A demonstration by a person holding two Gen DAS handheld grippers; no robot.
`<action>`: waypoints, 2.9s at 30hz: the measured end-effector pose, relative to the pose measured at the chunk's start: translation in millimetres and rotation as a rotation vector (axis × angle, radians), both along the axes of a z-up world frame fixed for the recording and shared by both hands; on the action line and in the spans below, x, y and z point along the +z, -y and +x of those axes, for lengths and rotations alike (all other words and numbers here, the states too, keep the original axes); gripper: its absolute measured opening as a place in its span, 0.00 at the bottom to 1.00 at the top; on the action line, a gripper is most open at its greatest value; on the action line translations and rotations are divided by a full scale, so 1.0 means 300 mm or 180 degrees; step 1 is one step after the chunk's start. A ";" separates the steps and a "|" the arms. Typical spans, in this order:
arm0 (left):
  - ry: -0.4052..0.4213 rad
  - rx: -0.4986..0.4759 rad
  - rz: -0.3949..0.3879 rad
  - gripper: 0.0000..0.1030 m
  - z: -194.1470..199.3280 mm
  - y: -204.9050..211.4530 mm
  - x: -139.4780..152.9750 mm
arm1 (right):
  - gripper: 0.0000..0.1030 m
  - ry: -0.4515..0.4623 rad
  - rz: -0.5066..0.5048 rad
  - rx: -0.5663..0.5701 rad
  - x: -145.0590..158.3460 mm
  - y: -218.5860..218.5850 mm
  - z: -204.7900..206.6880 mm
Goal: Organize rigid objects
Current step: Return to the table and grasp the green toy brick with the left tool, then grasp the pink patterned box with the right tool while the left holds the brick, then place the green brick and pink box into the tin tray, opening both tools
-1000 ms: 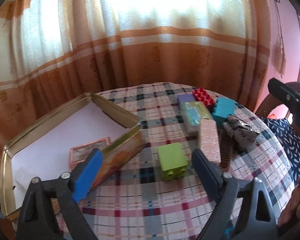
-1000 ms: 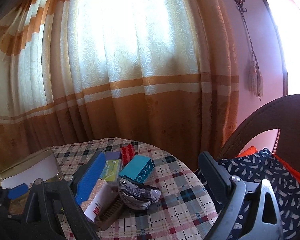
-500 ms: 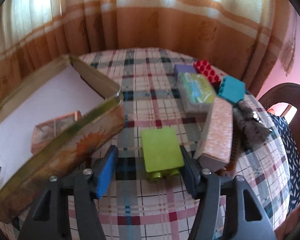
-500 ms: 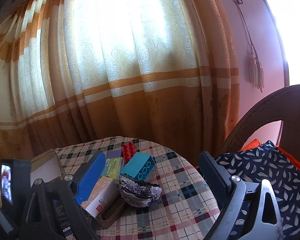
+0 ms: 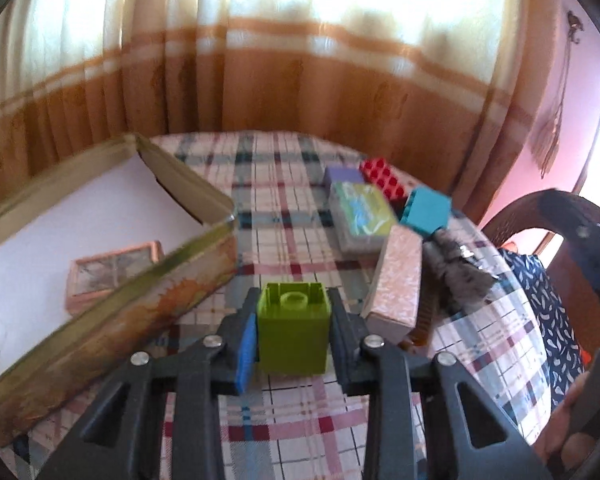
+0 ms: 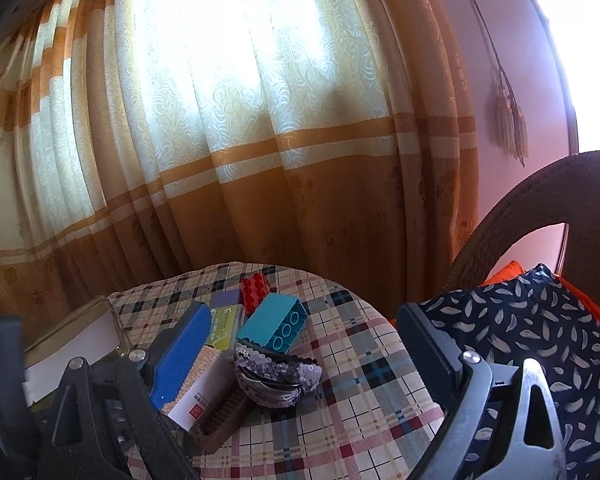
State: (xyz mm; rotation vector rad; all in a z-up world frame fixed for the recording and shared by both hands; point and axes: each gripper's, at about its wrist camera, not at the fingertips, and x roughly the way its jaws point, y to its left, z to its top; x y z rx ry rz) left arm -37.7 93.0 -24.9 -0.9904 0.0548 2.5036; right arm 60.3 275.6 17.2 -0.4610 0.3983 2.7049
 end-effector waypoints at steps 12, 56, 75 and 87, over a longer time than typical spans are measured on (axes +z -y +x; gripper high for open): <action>-0.0129 0.0225 0.0239 0.30 0.019 0.111 0.037 | 0.80 0.0168 0.0232 0.0313 -0.002 0.078 -0.035; -0.0773 0.0447 0.0659 0.30 0.113 0.254 0.127 | 0.60 0.1267 0.0147 0.1075 -0.081 0.240 -0.317; -0.0713 0.0483 0.0748 0.30 0.112 0.269 0.124 | 0.26 0.0994 0.0251 0.1372 -0.105 0.249 -0.263; -0.0871 0.0516 0.0860 0.30 0.130 0.296 0.161 | 0.26 0.0146 0.0209 0.1320 0.005 0.272 -0.124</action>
